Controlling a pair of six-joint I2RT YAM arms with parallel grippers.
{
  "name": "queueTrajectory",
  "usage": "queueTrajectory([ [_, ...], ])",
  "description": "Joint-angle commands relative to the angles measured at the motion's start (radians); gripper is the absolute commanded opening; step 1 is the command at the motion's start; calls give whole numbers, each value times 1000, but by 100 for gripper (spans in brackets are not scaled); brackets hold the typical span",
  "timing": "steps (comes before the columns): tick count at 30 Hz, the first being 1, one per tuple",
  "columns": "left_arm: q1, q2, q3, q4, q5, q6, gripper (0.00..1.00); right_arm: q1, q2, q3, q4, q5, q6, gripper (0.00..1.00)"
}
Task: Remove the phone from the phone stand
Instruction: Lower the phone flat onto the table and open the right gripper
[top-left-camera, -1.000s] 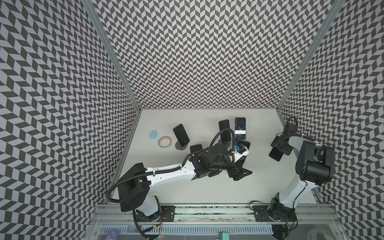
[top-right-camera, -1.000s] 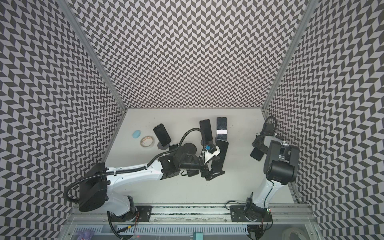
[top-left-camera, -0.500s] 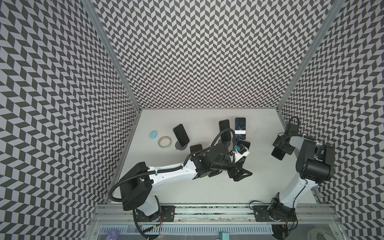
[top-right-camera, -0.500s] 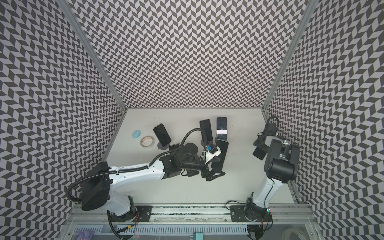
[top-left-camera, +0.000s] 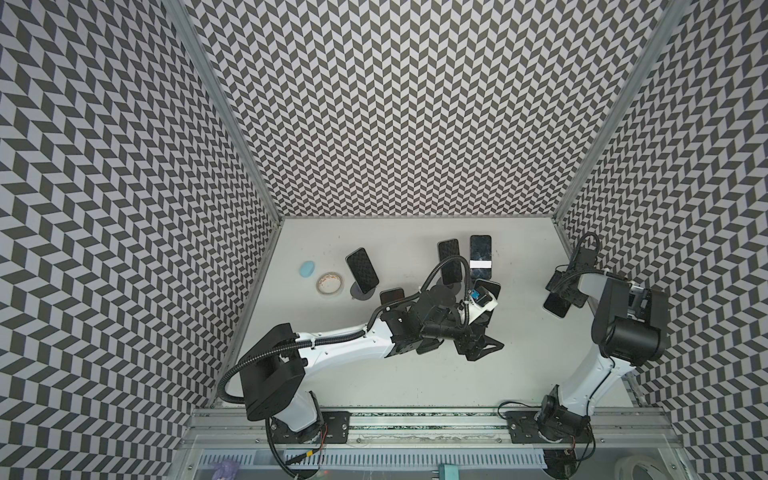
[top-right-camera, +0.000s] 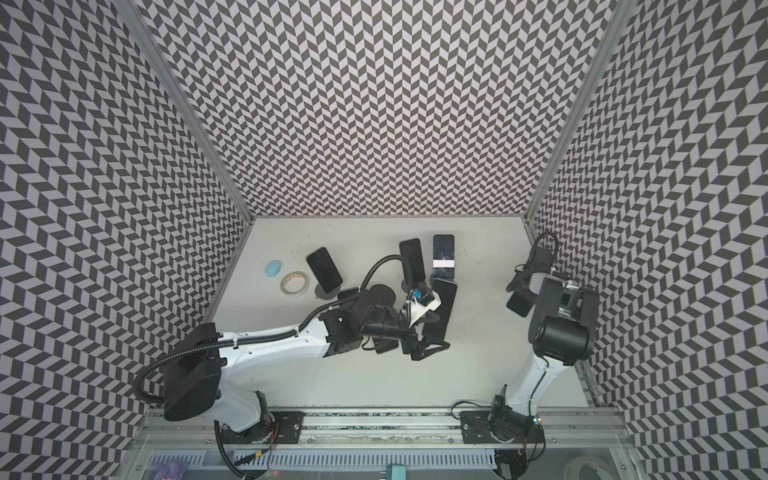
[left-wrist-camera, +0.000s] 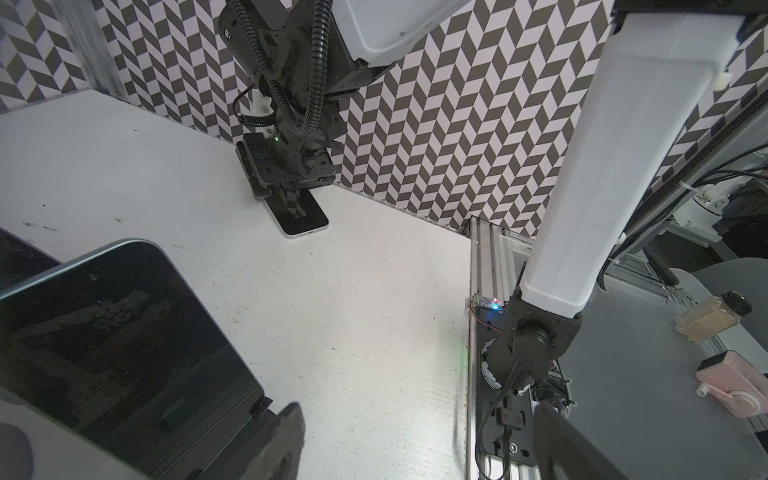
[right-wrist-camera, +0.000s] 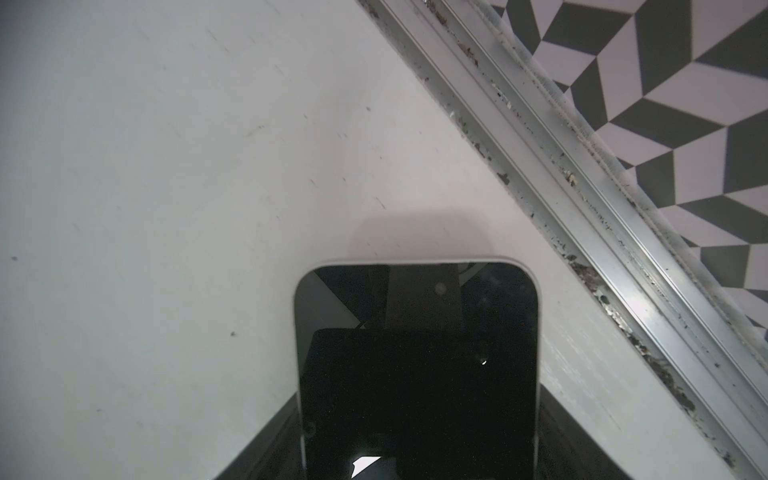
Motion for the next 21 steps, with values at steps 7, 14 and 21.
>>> queueTrajectory([
  [7,3,-18,15,6,16,-8,86,-10,17,-9,-21,-14,-6,72],
  [14,4,-17,16,4,13,-4,86,-11,3,-3,-24,-30,5,74],
  [21,2,-18,16,-2,2,4,86,-11,-19,-3,-26,-52,15,79],
])
